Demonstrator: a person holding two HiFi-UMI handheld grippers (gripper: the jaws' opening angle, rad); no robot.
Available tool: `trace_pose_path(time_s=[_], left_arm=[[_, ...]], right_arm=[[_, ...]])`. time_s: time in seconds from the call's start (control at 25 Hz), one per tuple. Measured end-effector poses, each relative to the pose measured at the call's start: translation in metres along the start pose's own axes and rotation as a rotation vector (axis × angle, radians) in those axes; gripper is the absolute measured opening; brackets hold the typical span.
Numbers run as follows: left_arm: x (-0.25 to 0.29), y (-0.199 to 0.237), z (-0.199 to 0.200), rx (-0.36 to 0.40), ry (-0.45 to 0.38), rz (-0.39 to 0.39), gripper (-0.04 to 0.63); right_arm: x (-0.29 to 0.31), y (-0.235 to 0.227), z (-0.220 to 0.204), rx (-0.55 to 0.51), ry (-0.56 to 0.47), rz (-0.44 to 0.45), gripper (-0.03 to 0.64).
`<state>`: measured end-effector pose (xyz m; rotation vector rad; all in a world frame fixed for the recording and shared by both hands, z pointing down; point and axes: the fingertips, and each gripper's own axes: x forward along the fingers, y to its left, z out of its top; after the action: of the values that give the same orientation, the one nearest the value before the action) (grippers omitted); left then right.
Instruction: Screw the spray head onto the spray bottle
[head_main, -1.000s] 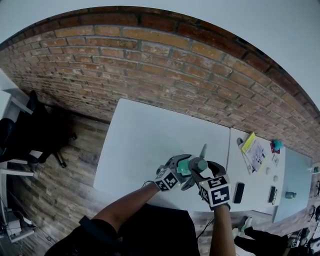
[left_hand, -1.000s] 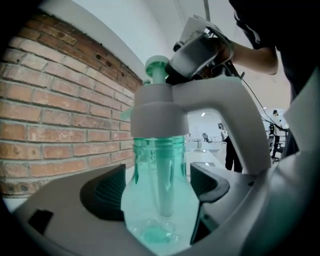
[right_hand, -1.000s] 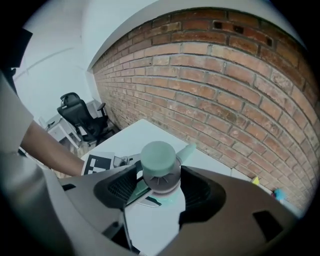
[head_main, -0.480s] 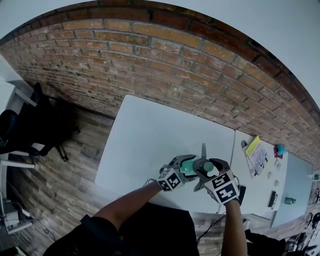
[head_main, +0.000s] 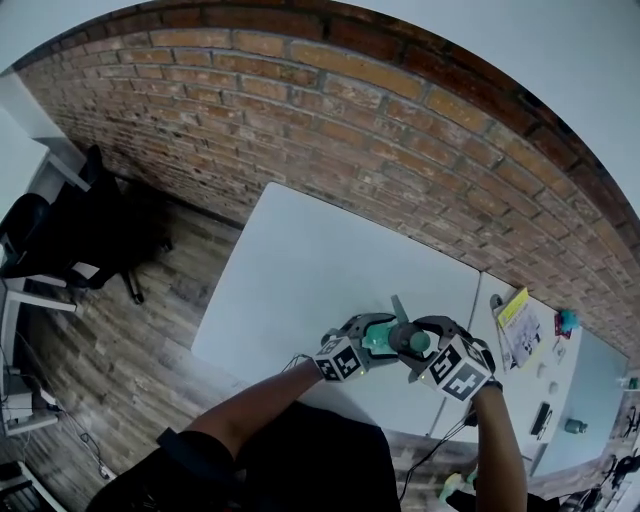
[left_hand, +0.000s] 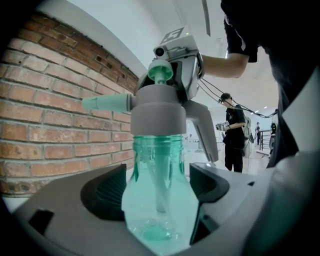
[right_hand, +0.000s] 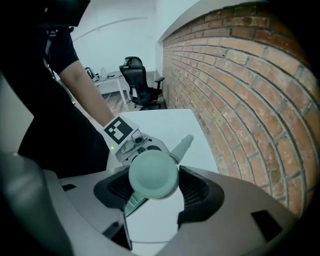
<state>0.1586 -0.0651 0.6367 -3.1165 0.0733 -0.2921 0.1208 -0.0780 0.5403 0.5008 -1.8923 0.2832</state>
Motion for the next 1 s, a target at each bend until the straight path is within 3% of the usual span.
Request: trace_pose_path(time_s=[0.24,0.56,0.68,0.8,1.0], left_arm=[[-0.001,0.000,-0.004,-0.005,0.021,0.023,0.394],[-0.001,0.002,-0.004,-0.037,0.017,0.072,0.394],[-0.003,0.001,-0.006,-0.043,0.024,0.086,0.394],[-0.002,0.002,-0.004,-0.040,0.024,0.104,0.394],[-0.003,0.002,-0.006,-0.054,0.027,0.160,0.396]], right_arm=[[0.003,0.006,0.000,-0.177,0.030,0.108,0.264],[0.001,0.008,0.001,-0.202,-0.025,0.152,0.264],[-0.004,0.006,0.007,-0.123,-0.100,0.130,0.264],[-0.019,0.001,0.014,0.085,-0.205,0.062,0.264],[-0.019,-0.005,-0.001,0.323,-0.216,-0.082,0.264]])
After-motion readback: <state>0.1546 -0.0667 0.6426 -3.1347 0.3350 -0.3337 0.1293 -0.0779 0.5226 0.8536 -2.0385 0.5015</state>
